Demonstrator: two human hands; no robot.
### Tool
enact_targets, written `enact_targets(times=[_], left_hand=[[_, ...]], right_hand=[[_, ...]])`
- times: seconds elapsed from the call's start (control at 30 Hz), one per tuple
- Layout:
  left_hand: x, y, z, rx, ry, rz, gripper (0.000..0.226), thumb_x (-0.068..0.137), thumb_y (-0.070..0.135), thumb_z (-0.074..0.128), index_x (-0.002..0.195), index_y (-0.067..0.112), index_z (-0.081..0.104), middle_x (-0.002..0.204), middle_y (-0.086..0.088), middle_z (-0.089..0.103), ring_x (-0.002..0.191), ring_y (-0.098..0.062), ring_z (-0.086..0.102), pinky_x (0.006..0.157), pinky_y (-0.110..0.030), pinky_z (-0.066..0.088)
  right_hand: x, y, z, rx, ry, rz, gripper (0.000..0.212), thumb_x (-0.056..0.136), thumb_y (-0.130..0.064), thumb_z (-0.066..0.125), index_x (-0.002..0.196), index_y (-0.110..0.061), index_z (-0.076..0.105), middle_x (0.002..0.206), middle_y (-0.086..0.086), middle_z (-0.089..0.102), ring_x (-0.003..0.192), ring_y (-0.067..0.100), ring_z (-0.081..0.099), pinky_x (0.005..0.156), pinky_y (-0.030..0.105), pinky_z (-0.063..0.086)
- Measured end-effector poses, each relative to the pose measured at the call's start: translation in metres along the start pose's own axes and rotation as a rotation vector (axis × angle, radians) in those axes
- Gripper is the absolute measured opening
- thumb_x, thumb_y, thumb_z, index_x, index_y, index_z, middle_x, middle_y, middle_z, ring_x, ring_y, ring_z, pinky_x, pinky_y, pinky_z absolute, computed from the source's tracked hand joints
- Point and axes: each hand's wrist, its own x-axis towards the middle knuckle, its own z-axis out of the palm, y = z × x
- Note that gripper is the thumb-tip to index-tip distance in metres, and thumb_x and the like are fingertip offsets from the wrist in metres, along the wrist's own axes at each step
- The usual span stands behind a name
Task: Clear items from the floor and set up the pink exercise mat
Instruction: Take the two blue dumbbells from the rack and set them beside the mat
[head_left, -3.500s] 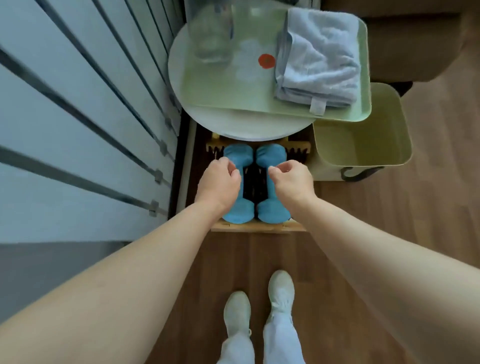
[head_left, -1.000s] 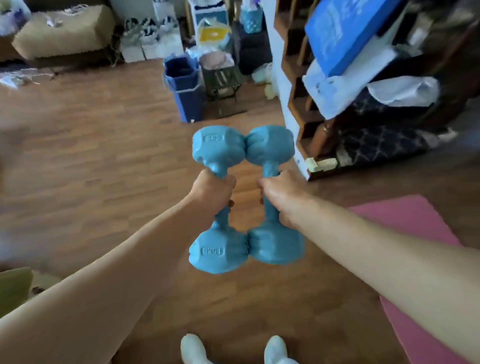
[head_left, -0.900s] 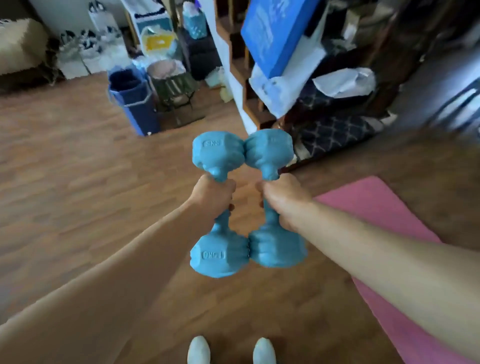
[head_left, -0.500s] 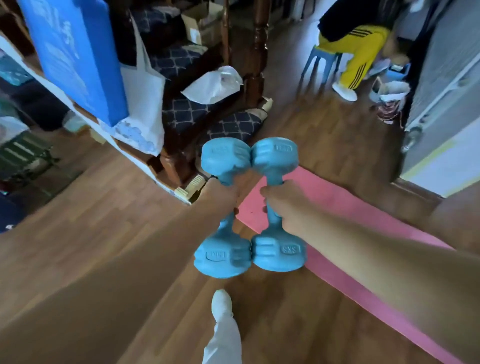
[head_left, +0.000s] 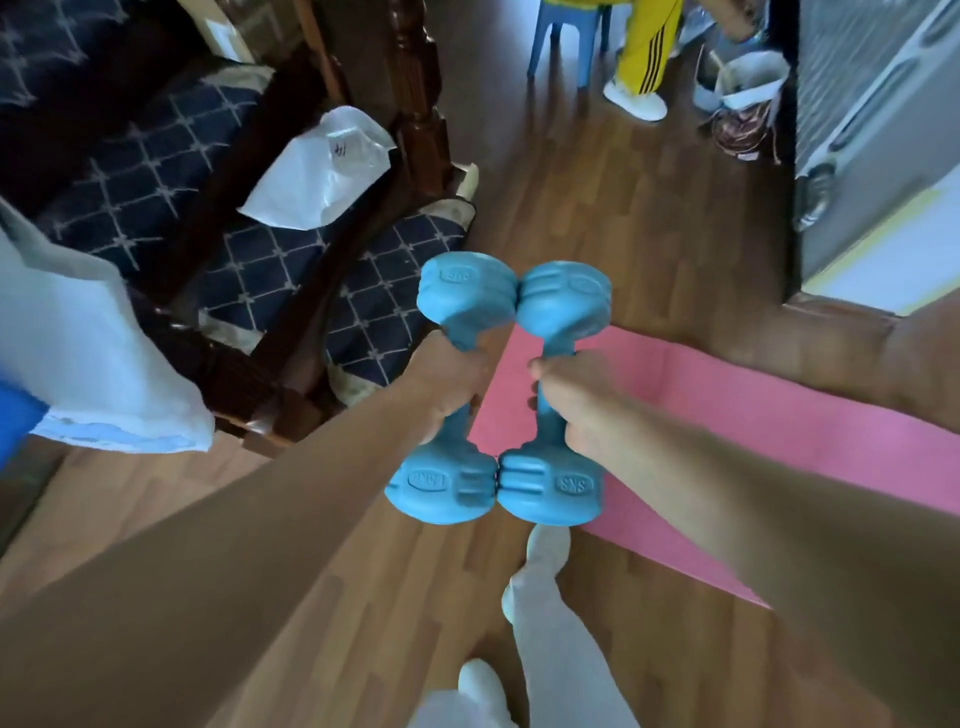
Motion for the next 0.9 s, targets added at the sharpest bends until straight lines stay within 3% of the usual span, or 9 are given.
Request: enact_targets(times=[0.07, 0.17, 0.37, 0.43, 0.5, 0.53, 0.67, 0.77, 0.9], left_hand=[[0.043, -0.001, -0.001, 0.016, -0.019, 0.018, 0.025, 0.087, 0.006, 0.056, 0.064, 0.016, 0.054, 0.035, 0.013, 0.052, 0.042, -0.006, 0.049, 0.046, -0.021, 0.039], [0.109, -0.021, -0.002, 0.014, -0.03, -0.011, 0.025, 0.085, 0.006, 0.057, 0.062, 0.016, 0.055, 0.037, 0.01, 0.052, 0.048, -0.012, 0.048, 0.051, -0.024, 0.038], [0.259, -0.111, 0.003, 0.055, -0.002, -0.075, 0.016, 0.082, 0.032, 0.065, 0.075, 0.018, 0.061, 0.069, -0.002, 0.062, 0.064, -0.02, 0.056, 0.063, -0.031, 0.048], [0.302, -0.158, 0.007, 0.078, 0.009, -0.083, 0.039, 0.068, 0.051, 0.07, 0.09, 0.019, 0.066, 0.087, -0.004, 0.07, 0.08, -0.025, 0.065, 0.08, -0.042, 0.056], [0.346, -0.203, 0.009, 0.103, 0.035, -0.092, 0.07, 0.052, 0.063, 0.068, 0.106, 0.018, 0.066, 0.101, -0.007, 0.072, 0.096, -0.03, 0.067, 0.09, -0.049, 0.053], [0.365, -0.225, 0.012, 0.107, 0.019, -0.097, 0.069, 0.053, 0.062, 0.068, 0.107, 0.019, 0.065, 0.103, -0.007, 0.071, 0.098, -0.03, 0.067, 0.091, -0.049, 0.053], [0.426, -0.297, 0.02, 0.113, 0.0, -0.092, 0.013, 0.084, 0.03, 0.066, 0.079, 0.019, 0.062, 0.091, -0.008, 0.068, 0.085, -0.026, 0.064, 0.081, -0.041, 0.053], [0.477, -0.347, 0.026, 0.165, 0.017, -0.094, 0.025, 0.088, 0.015, 0.062, 0.065, 0.014, 0.051, 0.072, -0.01, 0.055, 0.064, -0.023, 0.052, 0.063, -0.033, 0.043], [0.53, -0.393, 0.03, 0.231, -0.01, -0.102, 0.023, 0.089, 0.005, 0.053, 0.068, 0.012, 0.049, 0.061, -0.007, 0.045, 0.051, -0.017, 0.042, 0.055, -0.029, 0.037]], right_hand=[[0.041, -0.006, 0.012, 0.016, 0.004, -0.001, 0.026, 0.087, 0.0, 0.054, 0.065, -0.011, 0.045, 0.064, 0.007, 0.043, 0.072, 0.023, 0.045, 0.065, 0.034, 0.034], [0.104, 0.0, 0.035, 0.004, 0.008, 0.002, 0.026, 0.089, -0.001, 0.054, 0.067, -0.012, 0.045, 0.067, 0.007, 0.042, 0.073, 0.023, 0.043, 0.063, 0.034, 0.034], [0.243, 0.055, 0.091, 0.03, 0.066, 0.0, 0.026, 0.087, 0.0, 0.055, 0.067, -0.011, 0.045, 0.068, 0.007, 0.039, 0.072, 0.022, 0.042, 0.06, 0.033, 0.032], [0.287, 0.088, 0.108, 0.019, 0.075, 0.01, 0.026, 0.086, 0.001, 0.055, 0.065, -0.01, 0.045, 0.064, 0.006, 0.041, 0.069, 0.022, 0.044, 0.058, 0.032, 0.033], [0.328, 0.118, 0.125, 0.062, 0.071, 0.025, 0.024, 0.086, 0.0, 0.055, 0.066, -0.01, 0.049, 0.061, 0.005, 0.044, 0.061, 0.021, 0.046, 0.056, 0.031, 0.035], [0.348, 0.136, 0.133, 0.075, 0.074, 0.035, 0.021, 0.087, -0.001, 0.055, 0.068, -0.009, 0.051, 0.06, 0.004, 0.045, 0.058, 0.02, 0.045, 0.054, 0.03, 0.035], [0.412, 0.196, 0.161, 0.124, 0.043, 0.101, 0.013, 0.088, -0.002, 0.056, 0.076, -0.007, 0.053, 0.062, 0.003, 0.046, 0.055, 0.016, 0.044, 0.051, 0.027, 0.034], [0.461, 0.235, 0.179, 0.142, 0.014, 0.098, 0.022, 0.088, -0.001, 0.055, 0.068, -0.01, 0.05, 0.06, 0.003, 0.046, 0.052, 0.015, 0.043, 0.047, 0.026, 0.033], [0.52, 0.276, 0.198, 0.092, 0.021, 0.093, 0.027, 0.09, -0.003, 0.054, 0.066, -0.012, 0.046, 0.063, 0.003, 0.044, 0.053, 0.014, 0.042, 0.049, 0.023, 0.033]])
